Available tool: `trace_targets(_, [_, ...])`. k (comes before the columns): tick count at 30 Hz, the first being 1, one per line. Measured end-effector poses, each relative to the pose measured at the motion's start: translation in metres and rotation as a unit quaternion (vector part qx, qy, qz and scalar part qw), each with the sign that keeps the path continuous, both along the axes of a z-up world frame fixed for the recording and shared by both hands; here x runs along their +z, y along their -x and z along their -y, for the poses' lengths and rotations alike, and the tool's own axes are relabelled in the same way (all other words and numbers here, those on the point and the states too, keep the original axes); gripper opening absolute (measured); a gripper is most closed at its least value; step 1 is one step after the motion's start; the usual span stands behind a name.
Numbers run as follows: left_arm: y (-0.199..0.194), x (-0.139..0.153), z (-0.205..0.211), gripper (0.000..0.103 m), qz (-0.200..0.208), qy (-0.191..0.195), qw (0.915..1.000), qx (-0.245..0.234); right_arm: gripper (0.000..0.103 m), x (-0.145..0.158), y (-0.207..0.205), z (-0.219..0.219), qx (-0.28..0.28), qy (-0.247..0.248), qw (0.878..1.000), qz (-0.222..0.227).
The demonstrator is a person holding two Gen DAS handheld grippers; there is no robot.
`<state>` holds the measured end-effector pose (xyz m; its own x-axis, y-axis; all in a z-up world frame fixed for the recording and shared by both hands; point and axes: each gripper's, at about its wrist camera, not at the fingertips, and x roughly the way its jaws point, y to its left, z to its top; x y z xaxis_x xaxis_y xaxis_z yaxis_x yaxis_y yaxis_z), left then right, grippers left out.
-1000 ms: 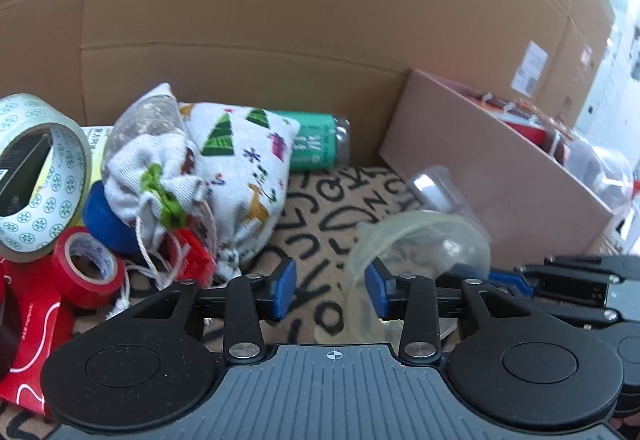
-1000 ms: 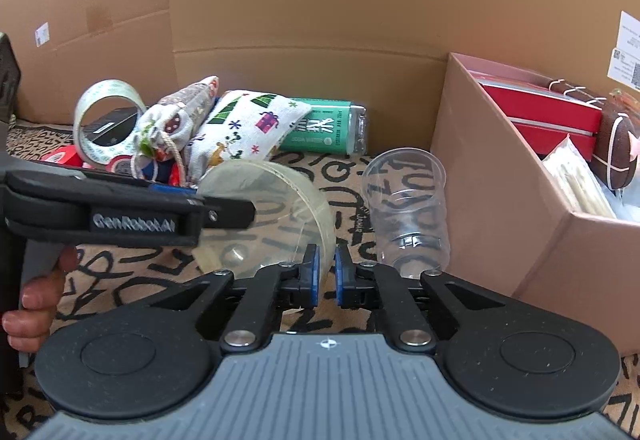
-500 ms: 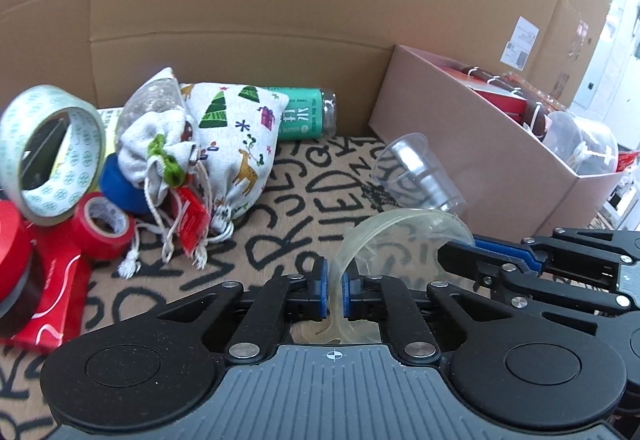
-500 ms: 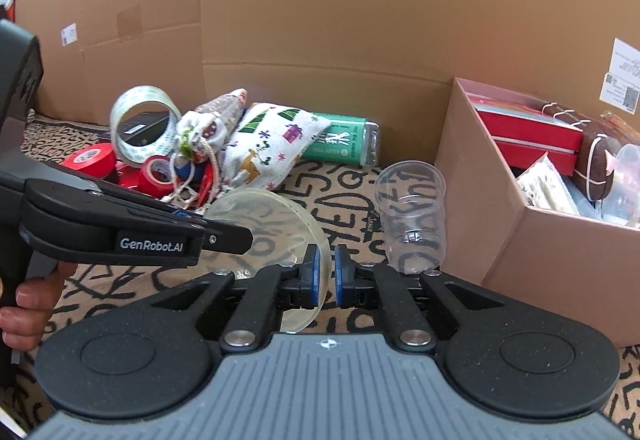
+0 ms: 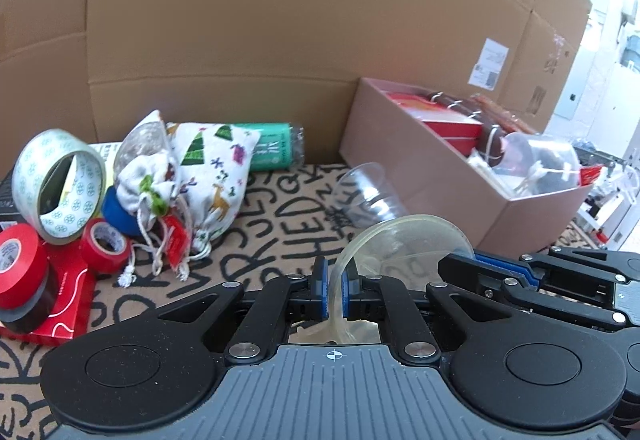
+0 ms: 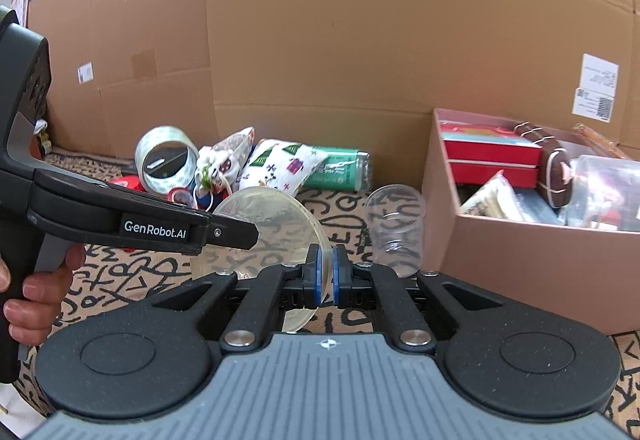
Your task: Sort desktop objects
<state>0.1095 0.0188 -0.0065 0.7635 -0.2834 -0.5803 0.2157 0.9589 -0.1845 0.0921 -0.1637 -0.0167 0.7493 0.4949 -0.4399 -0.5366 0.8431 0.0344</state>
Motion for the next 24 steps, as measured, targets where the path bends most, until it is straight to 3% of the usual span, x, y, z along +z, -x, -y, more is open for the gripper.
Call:
trace_targets(12, [0.005, 0.048, 0.051, 0.002, 0.061, -0.037, 0.9965, -0.043, 0.007, 0.032, 0.008, 0.042, -0.030, -0.021, 0.998, 0.055])
trace_targets(24, [-0.020, 0.089, 0.110, 0.005, 0.117, -0.051, 0.9885, -0.081, 0.007, 0.062, -0.011, 0.087, -0.074, -0.017, 0.993, 0.092])
